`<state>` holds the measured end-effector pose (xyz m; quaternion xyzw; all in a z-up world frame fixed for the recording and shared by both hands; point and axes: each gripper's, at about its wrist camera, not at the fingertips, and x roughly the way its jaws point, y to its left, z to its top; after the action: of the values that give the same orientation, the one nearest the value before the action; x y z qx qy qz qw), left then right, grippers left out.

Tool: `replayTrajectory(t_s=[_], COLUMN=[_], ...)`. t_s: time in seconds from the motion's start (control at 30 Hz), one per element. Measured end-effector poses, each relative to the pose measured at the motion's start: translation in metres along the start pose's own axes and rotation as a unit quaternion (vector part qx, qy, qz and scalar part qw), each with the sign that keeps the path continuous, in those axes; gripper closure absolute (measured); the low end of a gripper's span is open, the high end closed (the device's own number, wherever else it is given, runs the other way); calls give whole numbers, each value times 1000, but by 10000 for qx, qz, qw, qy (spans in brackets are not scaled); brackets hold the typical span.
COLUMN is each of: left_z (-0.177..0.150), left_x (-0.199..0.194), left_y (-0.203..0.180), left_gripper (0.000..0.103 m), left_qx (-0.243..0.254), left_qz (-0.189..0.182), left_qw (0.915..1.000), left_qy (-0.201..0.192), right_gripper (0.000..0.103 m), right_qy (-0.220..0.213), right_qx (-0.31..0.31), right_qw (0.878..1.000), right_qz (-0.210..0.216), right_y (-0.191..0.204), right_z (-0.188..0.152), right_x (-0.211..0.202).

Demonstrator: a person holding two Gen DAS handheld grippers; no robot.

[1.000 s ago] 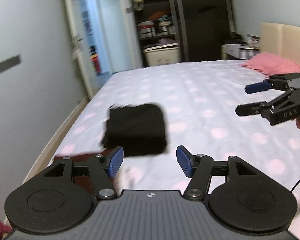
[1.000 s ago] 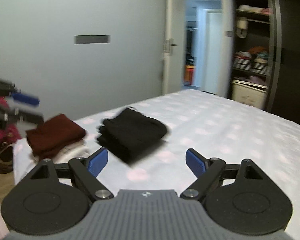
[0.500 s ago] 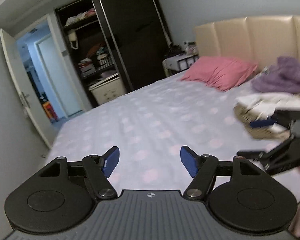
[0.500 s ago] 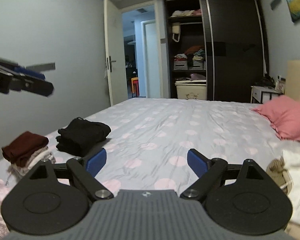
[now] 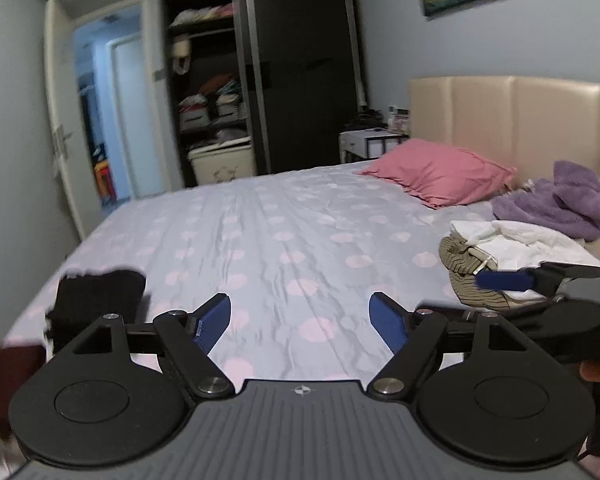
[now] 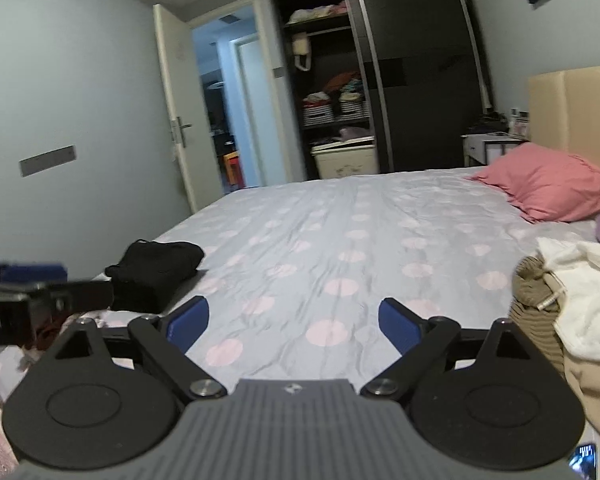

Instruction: Fold clothes

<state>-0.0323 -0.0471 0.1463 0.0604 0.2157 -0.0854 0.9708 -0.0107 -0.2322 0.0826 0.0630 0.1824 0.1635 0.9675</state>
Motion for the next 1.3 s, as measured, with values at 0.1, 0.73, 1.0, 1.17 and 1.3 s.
replayTrajectory(t_s=[0.1, 0.73, 1.0, 1.17, 1.3], left_z=[-15, -76, -81, -79, -79], left_x=[3, 72, 90, 92, 95], left_y=[15, 45, 45, 46, 48], left_gripper=[27, 27, 27, 27, 27], left_qx=[-380, -1184, -1031, -988, -1125], left_qz=[6, 664, 663, 691, 631], left_qw=[9992, 9886, 9880, 9877, 9855], left_qy=[138, 648, 936, 1000, 1100], right_gripper=[9, 9, 9, 9, 9], right_qy=[87, 208, 389, 478, 588], right_qx=[-68, -287, -35, 9, 182], right_qw=[9999, 9978, 9976, 9975, 9967], right_qz=[-56, -556, -565, -524, -531], right_y=[10, 39, 33, 35, 33], right_z=[-12, -51, -51, -51, -51], right_x=[1, 43, 61, 66, 67])
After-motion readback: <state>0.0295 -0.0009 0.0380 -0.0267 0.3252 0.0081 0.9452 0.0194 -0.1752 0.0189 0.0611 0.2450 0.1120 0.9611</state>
